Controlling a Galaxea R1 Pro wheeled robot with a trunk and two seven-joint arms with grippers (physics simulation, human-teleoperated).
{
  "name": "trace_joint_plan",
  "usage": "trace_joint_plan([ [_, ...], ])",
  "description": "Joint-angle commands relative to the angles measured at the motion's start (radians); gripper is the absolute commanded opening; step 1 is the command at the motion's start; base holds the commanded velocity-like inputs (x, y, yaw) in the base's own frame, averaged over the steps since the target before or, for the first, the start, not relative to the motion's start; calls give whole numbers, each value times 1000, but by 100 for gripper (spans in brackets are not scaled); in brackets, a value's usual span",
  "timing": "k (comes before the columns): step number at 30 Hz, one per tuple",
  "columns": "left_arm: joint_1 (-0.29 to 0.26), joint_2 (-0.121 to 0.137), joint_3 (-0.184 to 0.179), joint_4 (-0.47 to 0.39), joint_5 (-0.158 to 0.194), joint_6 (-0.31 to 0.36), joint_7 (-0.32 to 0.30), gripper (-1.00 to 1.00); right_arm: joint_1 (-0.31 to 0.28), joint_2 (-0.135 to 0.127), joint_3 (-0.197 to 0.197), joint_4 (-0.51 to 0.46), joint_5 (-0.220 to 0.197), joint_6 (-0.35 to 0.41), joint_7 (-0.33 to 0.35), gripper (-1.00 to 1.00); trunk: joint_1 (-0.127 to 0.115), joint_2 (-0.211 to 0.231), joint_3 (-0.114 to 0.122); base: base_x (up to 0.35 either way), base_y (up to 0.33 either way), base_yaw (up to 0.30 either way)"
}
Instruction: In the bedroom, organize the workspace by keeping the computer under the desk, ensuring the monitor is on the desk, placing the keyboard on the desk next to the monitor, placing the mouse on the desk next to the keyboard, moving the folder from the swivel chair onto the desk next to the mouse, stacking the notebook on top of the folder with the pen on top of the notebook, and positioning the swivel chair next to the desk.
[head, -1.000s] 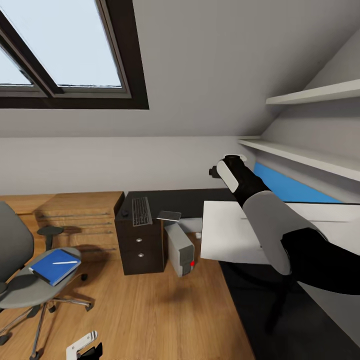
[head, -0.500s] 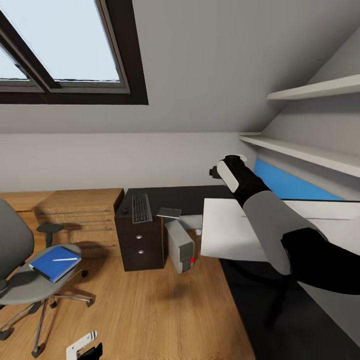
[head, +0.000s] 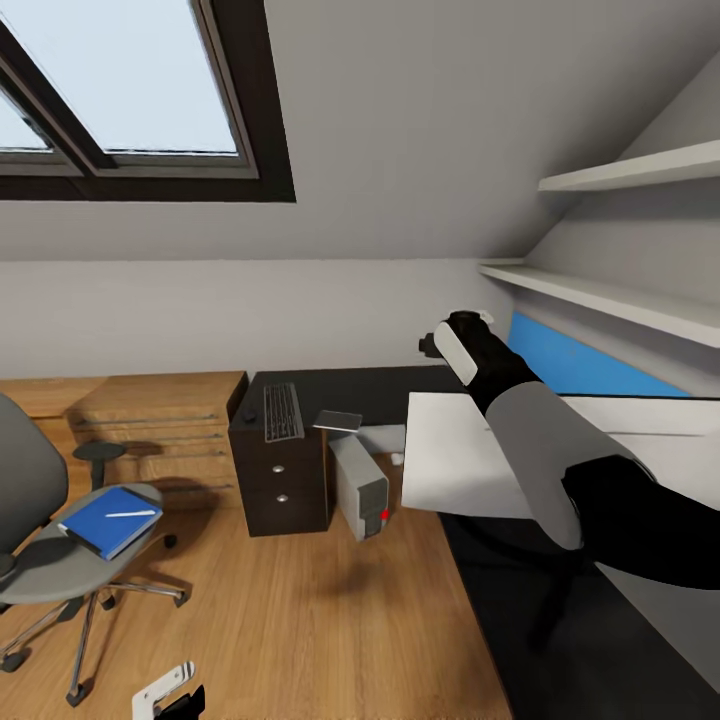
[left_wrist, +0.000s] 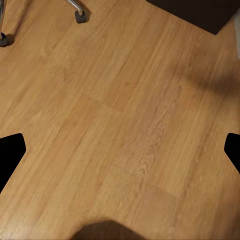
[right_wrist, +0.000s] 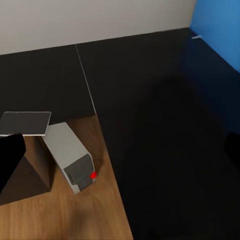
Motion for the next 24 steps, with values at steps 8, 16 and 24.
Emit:
trace_joint_plan([
  [8,-1,2,-6,-2,7,0,9,100,0,-2,7,26,-10,19,-10,100,0,-2,-3,0,0,0],
  [16,-1,3,-5,-3,7,0,9,100,0,-7,8,81,-10,64,-8,100,0,-2,-3,0,0,0],
  [24,-1,3,-6,-3,7,0,9,100,0,-7,7,120,-10,68,-7,100,0,-2,-3,0,0,0],
])
